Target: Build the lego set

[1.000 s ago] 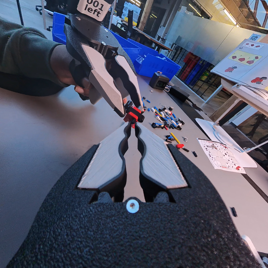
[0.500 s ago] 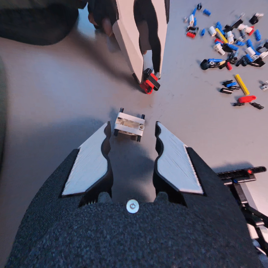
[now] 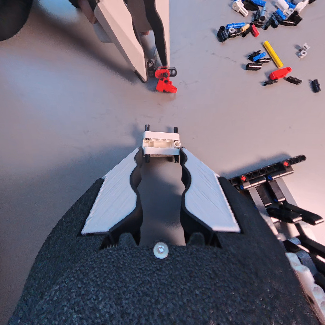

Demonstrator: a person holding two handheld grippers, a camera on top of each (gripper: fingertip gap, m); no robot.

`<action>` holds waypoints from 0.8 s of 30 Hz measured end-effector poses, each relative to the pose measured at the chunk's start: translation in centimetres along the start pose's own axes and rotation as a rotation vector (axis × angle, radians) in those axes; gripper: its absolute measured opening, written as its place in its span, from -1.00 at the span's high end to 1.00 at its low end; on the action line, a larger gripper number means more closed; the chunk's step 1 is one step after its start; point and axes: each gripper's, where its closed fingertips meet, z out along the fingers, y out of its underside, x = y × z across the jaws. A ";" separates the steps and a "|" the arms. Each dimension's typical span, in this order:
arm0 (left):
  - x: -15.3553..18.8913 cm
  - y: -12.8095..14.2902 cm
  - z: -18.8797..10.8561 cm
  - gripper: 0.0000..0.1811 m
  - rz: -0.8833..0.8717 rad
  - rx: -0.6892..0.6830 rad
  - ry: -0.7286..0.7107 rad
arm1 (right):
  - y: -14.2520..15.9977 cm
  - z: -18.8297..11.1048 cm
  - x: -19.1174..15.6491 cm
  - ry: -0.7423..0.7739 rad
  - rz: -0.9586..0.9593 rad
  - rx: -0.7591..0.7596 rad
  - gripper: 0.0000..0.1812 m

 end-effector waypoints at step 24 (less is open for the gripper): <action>0.4 0.5 -0.8 0.78 0.187 -0.002 -0.076 | -5.6 0.9 -0.3 0.019 -0.119 0.113 0.46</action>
